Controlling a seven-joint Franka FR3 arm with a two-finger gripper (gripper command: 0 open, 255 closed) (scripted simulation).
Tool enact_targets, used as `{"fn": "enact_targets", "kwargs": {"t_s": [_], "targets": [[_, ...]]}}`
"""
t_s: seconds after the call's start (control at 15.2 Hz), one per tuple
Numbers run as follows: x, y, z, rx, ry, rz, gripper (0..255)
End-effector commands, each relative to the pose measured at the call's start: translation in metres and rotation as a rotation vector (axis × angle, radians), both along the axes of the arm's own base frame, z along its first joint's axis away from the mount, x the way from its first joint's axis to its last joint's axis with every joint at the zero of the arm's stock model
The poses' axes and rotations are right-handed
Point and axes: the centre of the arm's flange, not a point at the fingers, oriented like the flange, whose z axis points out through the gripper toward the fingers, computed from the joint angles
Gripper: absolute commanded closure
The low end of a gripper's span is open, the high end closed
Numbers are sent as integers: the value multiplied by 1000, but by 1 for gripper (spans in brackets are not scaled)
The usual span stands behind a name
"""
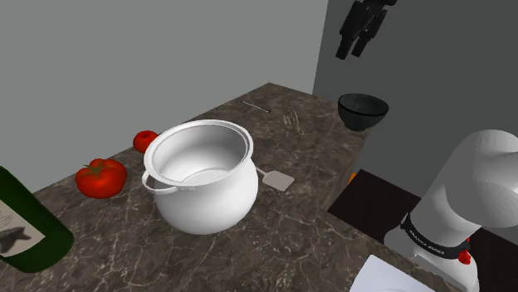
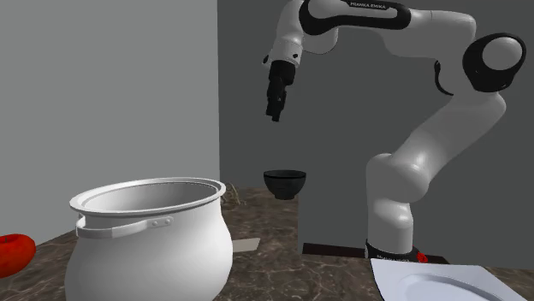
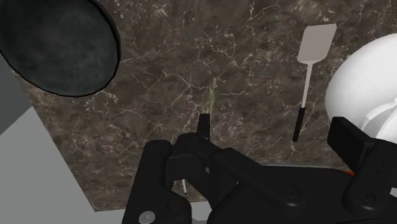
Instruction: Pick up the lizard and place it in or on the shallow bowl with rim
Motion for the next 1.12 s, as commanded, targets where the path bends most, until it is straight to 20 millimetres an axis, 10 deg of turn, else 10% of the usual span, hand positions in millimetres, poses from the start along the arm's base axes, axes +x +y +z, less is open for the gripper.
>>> {"fn": "enact_targets", "kwargs": {"t_s": [0.0,1.06], "targets": [[0,0,0,0,0,0,0],[151,10,-160,-124,136,-258,0]]}}
